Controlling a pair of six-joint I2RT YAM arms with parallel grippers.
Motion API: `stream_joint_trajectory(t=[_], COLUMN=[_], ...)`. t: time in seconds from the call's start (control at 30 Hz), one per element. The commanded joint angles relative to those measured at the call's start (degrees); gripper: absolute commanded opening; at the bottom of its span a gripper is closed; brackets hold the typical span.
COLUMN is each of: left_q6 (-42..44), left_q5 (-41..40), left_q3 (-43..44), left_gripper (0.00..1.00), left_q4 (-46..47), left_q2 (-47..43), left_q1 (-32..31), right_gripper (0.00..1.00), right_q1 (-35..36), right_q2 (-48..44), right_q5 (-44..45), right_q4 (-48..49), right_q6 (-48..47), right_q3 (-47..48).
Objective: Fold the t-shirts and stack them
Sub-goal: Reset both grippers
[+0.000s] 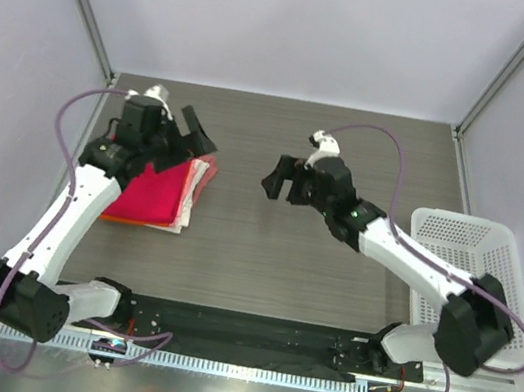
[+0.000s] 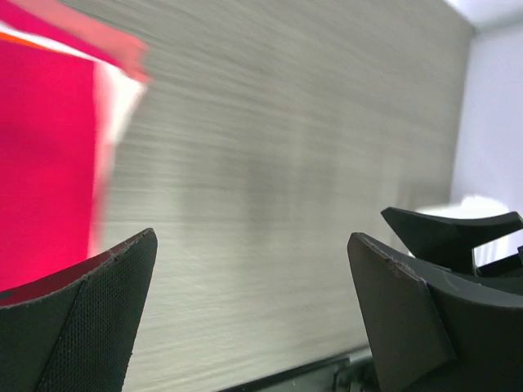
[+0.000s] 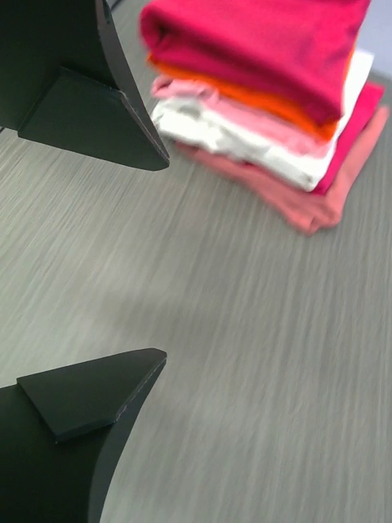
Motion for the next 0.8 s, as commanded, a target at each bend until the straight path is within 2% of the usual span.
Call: stream_joint_trajectory(t=[0.0,0.07,0.17,0.27,0.37,0.5,0.67,0.77], left_q6=[-4.8,-5.4,-1.9,2.1,5.0,7.8,13.0,17.3], left_q5=[-4.1,-9.6,-16.8,-21.6,-21.3,-19.8,-23.6,-25.8], left_q3=[-3.0,-6.3,-9.1,-11.9,-16.3,-22.6,-31.7,-41.2], left_gripper=[1.00,1.00,0.99,1.00,0.99,1.00,1.00,0.99], left_q4=[10.3,15.5,19.9,22.6,26.7,32.4,39.1,53.5], left_q2=[0.1,0.7,2.4,3.8,3.7,2.6,0.3,-1.8], left_q1=[-8.2,-14.1,-20.9,-25.0,-26.6,-28.0,-30.3,-31.5], right_gripper=[0.97,0.99,0.99,1.00,1.00,1.00,1.00,1.00], right_q1=[-0.1,-2.2,-7.0,-9.5,-10.0,-10.1,-10.0,-10.0], right_q2=[-10.6,-16.9,-25.1,-29.2,-31.2,-31.0,-31.6,-32.3], right_q5=[9.3,12.3,11.7,10.7,11.5,12.7,14.3,14.7], right_q4=[5.2,4.1,3.5,3.5,3.8,9.3,13.6,15.1], right_q6=[-7.9,-8.3,-6.9,-5.6,-4.5,-4.7,-5.2,-4.2], right_q3=[-9.7,-15.5,-23.7,-28.6,-32.9,-37.5,-41.0,-42.0])
